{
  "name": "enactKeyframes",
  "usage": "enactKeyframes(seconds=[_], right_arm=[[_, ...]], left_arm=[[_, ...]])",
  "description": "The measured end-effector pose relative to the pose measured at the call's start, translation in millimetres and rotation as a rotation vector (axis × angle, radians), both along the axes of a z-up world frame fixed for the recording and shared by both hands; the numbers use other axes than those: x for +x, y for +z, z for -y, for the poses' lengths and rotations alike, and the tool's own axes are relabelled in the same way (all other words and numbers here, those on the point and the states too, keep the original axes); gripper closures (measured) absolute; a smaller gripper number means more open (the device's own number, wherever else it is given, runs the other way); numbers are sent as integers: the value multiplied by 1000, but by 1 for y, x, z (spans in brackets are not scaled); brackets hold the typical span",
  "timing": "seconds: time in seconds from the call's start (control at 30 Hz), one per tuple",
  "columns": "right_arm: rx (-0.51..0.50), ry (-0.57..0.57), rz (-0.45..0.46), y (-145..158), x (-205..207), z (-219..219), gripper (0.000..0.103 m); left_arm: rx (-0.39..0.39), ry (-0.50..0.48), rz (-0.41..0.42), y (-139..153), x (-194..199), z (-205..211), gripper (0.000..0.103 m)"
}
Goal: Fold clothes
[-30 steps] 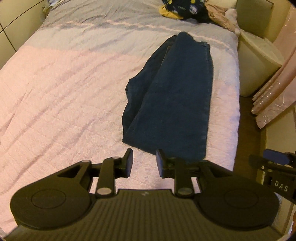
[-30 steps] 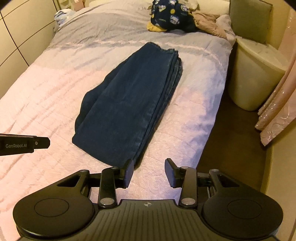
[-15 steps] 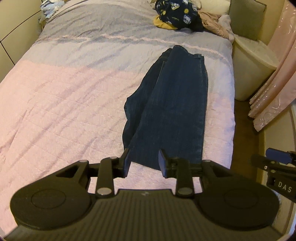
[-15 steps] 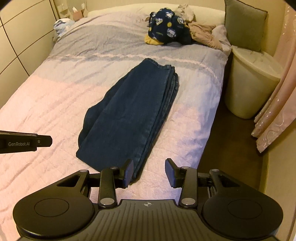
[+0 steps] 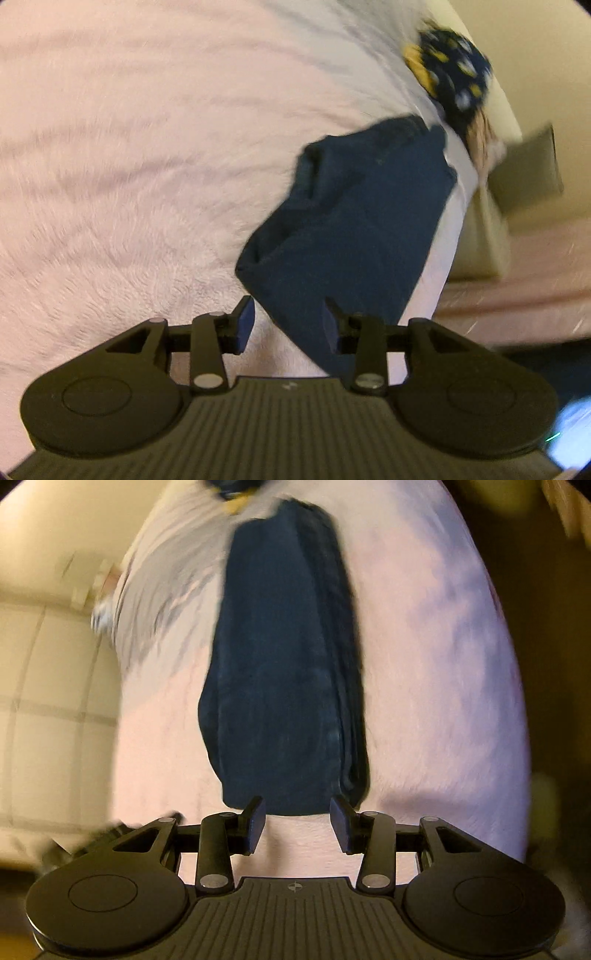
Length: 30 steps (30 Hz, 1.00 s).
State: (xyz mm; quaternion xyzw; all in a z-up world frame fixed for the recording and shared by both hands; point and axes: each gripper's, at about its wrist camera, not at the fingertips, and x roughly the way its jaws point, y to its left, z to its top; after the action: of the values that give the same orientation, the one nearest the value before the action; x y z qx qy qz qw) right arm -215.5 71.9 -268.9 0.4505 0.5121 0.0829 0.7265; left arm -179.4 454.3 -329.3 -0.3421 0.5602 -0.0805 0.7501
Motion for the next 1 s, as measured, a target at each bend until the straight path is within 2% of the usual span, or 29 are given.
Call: enactKeyframes(seconds=[0.13,0.23,0.4,0.5,0.6,0.73,0.87,1.0], right_arm=[[102,-77,-68,-47,2,2,60],[152,-131,-101,-74,1,0,60],[206,-199,-70,-98,4,-3,60],[219,-220,-59,-106,9,-3,60],[223,-212,-25,-105,12,-1,60],[237,-199,23,-103,6,2,60],[231,-194,34,-108,5,0,60],[215,-190,26,-111,10,-5,60]], left_arm=[[-140,87,-44,-45,5,-10,68],[-160,97,-44,-65,9,-7,68],[-201,105,-11,-86,18,-3,66],[-200,99,-5,-94,25,0,63],[-218,90,16,-95,25,-2,66],[-295,119,63,-98,14,-12,69],[-327,145,42,-115,17,-16,69],[-328,142,40,-112,24,-14,70]])
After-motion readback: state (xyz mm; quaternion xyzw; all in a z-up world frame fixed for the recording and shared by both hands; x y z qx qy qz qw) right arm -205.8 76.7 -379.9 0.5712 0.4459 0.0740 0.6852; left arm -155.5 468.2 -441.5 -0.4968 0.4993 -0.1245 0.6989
